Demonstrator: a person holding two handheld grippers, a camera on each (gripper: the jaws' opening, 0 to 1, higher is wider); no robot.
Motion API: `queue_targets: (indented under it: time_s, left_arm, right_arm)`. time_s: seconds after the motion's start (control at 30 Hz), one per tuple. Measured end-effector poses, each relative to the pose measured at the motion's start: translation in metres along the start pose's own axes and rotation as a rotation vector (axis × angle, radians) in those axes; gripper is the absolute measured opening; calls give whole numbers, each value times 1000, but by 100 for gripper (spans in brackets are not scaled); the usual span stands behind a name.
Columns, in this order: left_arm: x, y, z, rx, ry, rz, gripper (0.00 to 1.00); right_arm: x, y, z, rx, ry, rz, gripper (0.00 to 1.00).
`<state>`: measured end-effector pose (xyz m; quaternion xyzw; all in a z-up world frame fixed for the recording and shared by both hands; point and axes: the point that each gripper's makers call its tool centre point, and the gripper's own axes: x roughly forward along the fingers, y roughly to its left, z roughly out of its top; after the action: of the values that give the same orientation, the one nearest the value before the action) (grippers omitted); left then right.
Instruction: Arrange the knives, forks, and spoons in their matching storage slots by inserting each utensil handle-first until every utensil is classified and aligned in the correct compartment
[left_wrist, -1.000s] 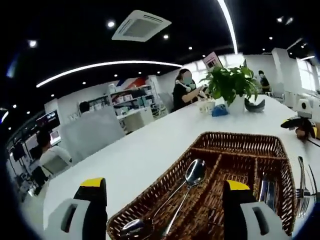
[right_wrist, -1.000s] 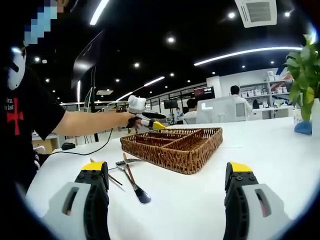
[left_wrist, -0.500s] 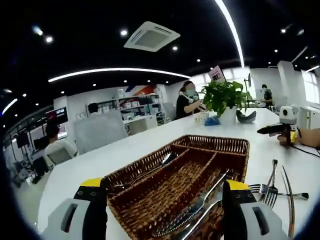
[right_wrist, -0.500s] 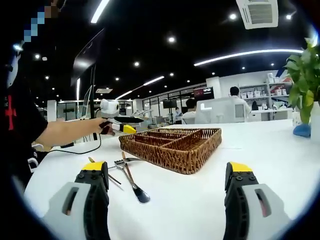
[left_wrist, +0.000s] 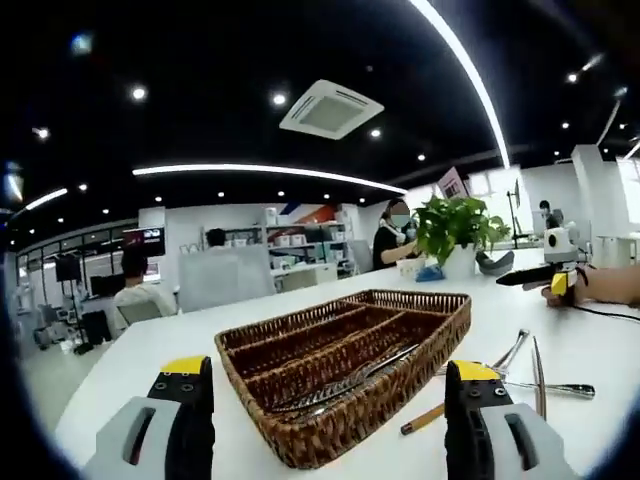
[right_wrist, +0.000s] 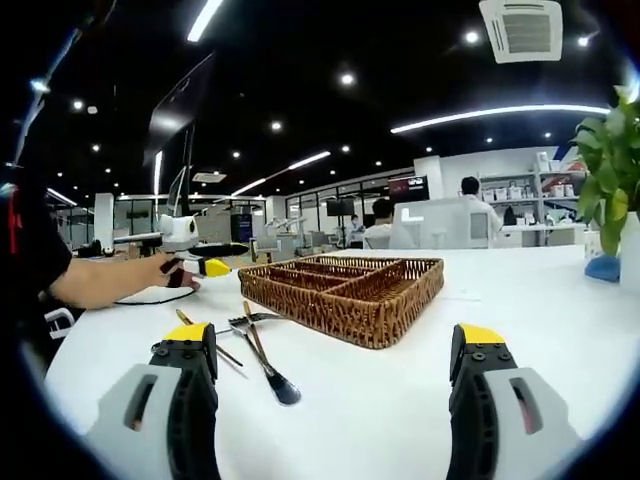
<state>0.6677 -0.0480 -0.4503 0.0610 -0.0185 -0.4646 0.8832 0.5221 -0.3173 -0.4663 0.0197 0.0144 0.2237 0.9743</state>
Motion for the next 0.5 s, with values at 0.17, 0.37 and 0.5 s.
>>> queue_targets:
  time_s: [0.17,0.37,0.5]
  left_arm:
    - [-20,-18,0,43,17,-32,100]
    - [-46,-36,-19,69,112,-87,100]
    - [-65,-44,-15,47,89,-84,100]
  right_arm:
    - [-2,-1,2,3,-9,-1,100]
    - [-2,0,1,-7,-5,-2,100]
    - [-2,0,0,-13,-2,-2,100]
